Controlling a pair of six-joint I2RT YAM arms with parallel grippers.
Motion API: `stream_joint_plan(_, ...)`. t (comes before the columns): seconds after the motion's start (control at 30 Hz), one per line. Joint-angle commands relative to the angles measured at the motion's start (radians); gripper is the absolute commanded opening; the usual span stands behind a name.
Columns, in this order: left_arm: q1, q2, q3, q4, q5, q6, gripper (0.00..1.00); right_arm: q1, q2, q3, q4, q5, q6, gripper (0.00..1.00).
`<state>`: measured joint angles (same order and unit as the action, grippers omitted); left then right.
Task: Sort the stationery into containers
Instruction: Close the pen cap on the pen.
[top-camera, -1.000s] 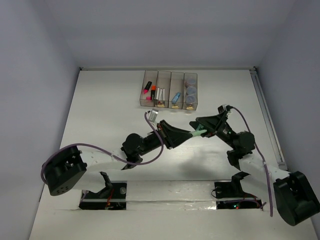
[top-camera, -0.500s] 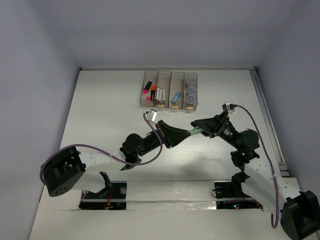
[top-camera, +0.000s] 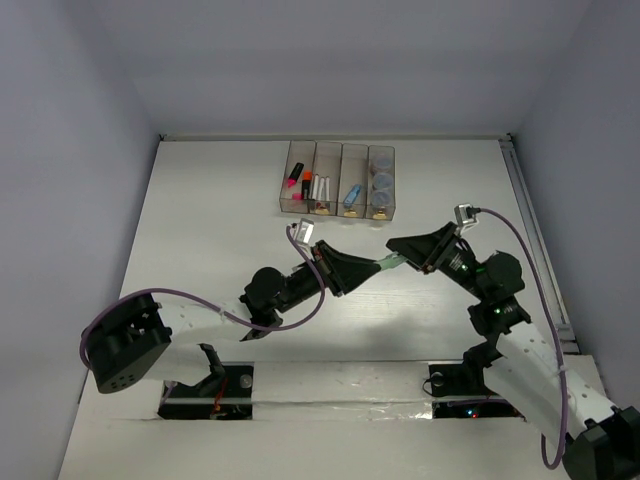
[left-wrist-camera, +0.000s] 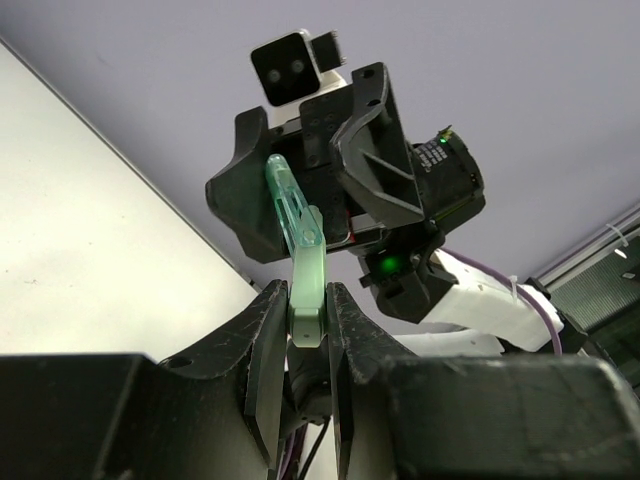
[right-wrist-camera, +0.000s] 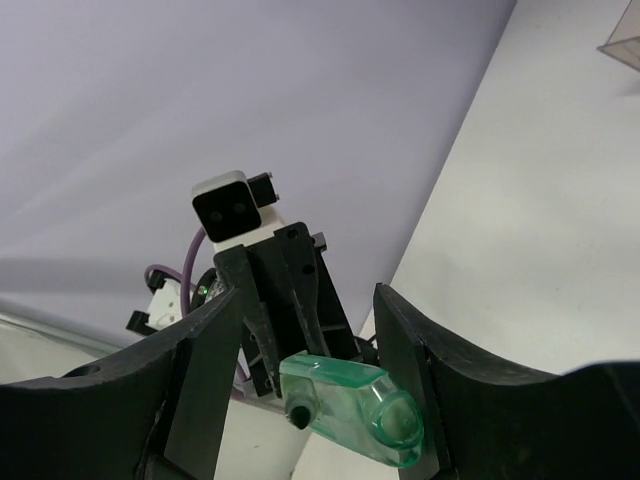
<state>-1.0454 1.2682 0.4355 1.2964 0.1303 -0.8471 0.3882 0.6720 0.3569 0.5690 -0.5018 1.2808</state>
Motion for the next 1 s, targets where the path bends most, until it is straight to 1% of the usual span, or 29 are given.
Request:
stream_joint_plan(0.0,0.002,-0.017,-0.003,0.093,-0.001,0.011,0.00,0.008,-0.026,0.060,-0.089,0.048,-0.083,0.61)
stream_joint_plan(0.23,0.002,-0.010,-0.004,0.107,-0.001,0.008,0.00,0.008,-0.057,0.053,-0.109,0.060,-0.097,0.59)
stream_joint_plan(0.27,0.002,-0.009,-0.003,0.107,-0.003,0.008,0.00,0.008,-0.057,0.051,-0.109,0.060,-0.095,0.58)
stream_joint_plan(0.3,0.002,-0.010,-0.003,0.107,-0.003,0.009,0.00,0.008,-0.060,0.050,-0.110,0.060,-0.097,0.51)
stream_joint_plan(0.33,0.002,-0.012,-0.006,0.107,-0.001,0.010,0.00,0.008,-0.060,0.050,-0.112,0.066,-0.097,0.48)
stream_joint_plan(0.4,0.002,-0.013,-0.006,0.101,-0.003,0.011,0.00,0.008,-0.068,0.048,-0.121,0.069,-0.098,0.47)
stream_joint_plan(0.63,0.002,-0.015,-0.015,0.103,0.000,0.008,0.00,0.008,-0.083,0.042,-0.135,0.085,-0.101,0.47)
stream_joint_plan(0.73,0.002,-0.016,-0.018,0.099,0.002,0.008,0.00,0.008,-0.086,0.040,-0.139,0.091,-0.104,0.50)
stream_joint_plan(0.8,0.002,-0.016,-0.018,0.099,0.000,0.008,0.00,0.008,-0.094,0.039,-0.141,0.094,-0.104,0.51)
stream_joint_plan(0.97,0.002,-0.024,-0.027,0.101,-0.006,0.009,0.00,0.008,-0.109,0.037,-0.158,0.106,-0.107,0.50)
